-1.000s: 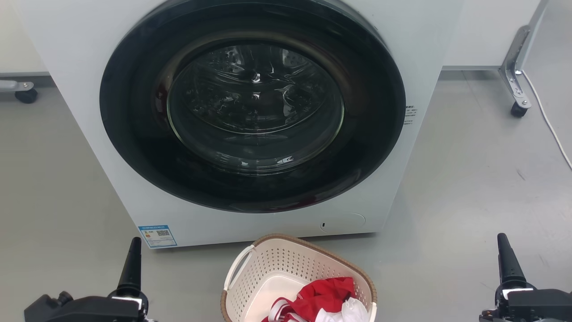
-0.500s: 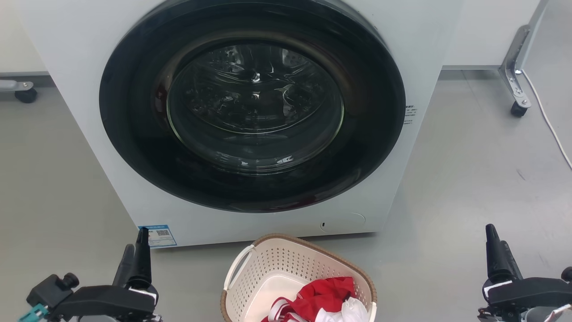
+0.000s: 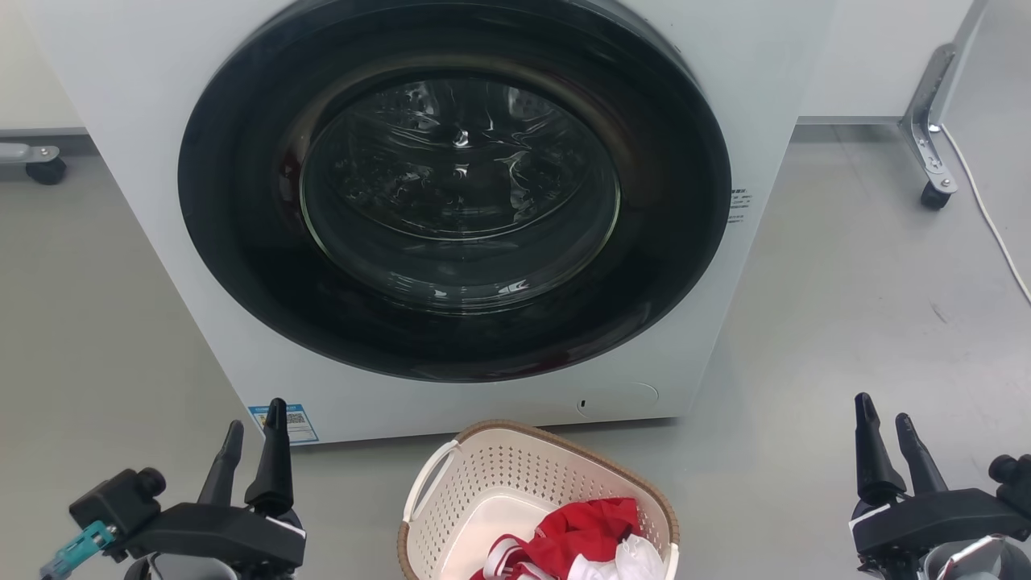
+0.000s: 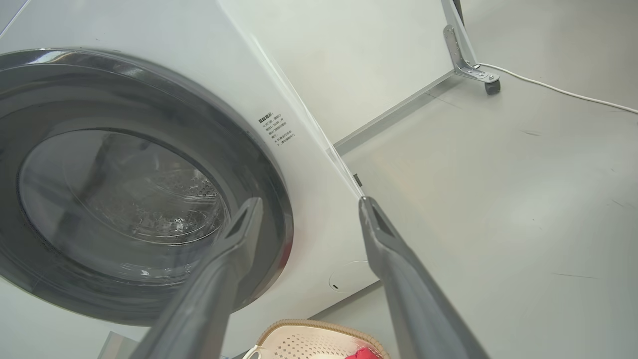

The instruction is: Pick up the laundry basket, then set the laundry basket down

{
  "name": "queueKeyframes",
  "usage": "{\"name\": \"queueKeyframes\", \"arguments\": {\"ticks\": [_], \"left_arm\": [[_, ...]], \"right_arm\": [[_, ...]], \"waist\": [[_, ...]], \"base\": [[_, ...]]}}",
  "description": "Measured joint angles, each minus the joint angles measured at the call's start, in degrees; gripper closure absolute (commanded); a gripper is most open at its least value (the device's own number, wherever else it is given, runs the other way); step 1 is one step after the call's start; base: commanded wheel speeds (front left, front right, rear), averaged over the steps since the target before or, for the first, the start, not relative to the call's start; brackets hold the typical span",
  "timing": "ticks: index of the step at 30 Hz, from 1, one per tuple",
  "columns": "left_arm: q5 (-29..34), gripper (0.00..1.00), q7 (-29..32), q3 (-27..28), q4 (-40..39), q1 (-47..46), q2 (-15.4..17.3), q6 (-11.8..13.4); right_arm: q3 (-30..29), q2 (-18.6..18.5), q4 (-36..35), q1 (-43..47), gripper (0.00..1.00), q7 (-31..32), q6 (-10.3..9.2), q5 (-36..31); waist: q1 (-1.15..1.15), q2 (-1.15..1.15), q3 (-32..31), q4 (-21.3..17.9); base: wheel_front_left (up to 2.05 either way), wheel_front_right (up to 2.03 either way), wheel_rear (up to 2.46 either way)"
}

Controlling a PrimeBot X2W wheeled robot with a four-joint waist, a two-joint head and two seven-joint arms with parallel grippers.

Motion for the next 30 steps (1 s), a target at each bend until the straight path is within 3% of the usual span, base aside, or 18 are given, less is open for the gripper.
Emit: {"name": "queueKeyframes", "arguments": {"ticks": [15,30], "left_arm": [[13.8,0.00,-3.3,-5.2,1.0,-1.0,2.5,2.4],[22.4,0.00,-6.2,-7.4,2.4,-2.0,2.9,5.1]], "right_arm": [[4.7,-2.5,1.4,-1.1,0.00,-3.2,-1.26,-12.5],[7.5,-3.9,2.6,-1.7,0.00,-6.4,-1.94,-22.2]], "waist": [[0.00,0.00,-0.1,0.0],[0.00,0.00,-0.4,0.0]], "base": [[0.00,0.00,0.00],[0.00,0.00,0.00]]}}
